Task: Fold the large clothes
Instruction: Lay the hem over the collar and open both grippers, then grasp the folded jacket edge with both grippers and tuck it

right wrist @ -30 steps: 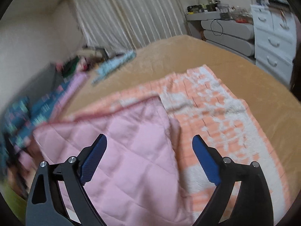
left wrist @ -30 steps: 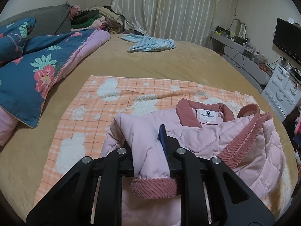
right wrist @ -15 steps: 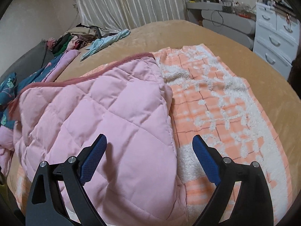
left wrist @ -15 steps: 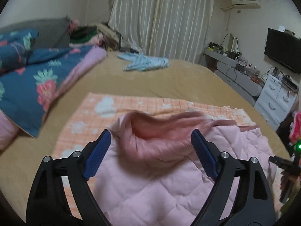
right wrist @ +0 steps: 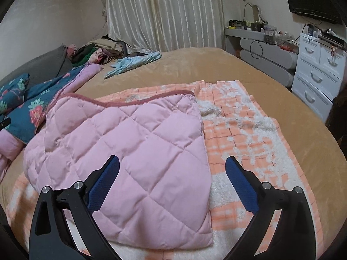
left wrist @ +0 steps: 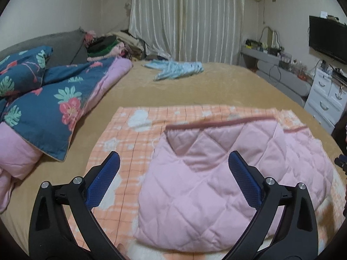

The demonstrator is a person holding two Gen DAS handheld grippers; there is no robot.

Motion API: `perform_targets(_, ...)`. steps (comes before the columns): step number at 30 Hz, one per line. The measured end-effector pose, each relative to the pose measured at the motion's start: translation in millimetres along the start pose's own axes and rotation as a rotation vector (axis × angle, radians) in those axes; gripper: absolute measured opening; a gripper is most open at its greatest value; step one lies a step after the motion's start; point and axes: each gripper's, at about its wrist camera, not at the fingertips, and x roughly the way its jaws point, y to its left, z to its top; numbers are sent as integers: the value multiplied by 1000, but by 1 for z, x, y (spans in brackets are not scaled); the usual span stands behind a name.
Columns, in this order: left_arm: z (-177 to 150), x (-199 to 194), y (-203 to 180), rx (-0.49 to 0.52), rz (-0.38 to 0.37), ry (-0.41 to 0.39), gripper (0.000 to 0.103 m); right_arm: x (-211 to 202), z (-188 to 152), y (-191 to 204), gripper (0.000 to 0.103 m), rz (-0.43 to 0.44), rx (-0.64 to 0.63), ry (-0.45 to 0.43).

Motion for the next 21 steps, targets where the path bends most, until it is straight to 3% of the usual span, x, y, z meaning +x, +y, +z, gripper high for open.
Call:
perform_targets(4, -28, 26, 11, -5, -39, 101, 94, 12, -16, -6, 98, -3, 12, 35)
perform_targets(9, -76, 66, 44, -159, -113, 238, 94, 34, -33, -14, 98, -33, 27, 86)
perform_targets(12, -96, 75, 48, -201, -158, 261, 94, 48, -40, -15, 97, -9, 36, 127)
perform_targets(14, -100, 78, 44, -209, -189, 262, 90, 51, -41, -10, 73, 0, 13, 116)
perform_targets(15, -99, 78, 41, -192, -171, 256, 80, 52, -39, -6, 52, 16, 2, 112)
perform_targets(16, -97, 77, 37, -173, -157, 248, 50, 51, -37, -2, 37, -6, -4, 103)
perform_targets(17, -93, 76, 33, -162, -160, 240, 34, 49, -34, 1, 28, -19, -8, 89)
perform_targets(19, -81, 71, 23, -113, -121, 214, 20, 43, -23, 9, 18, -29, -17, 51)
perform_targets(21, -64, 64, 14, -81, -88, 157, 18, 39, -7, 14, 17, -50, -21, 14)
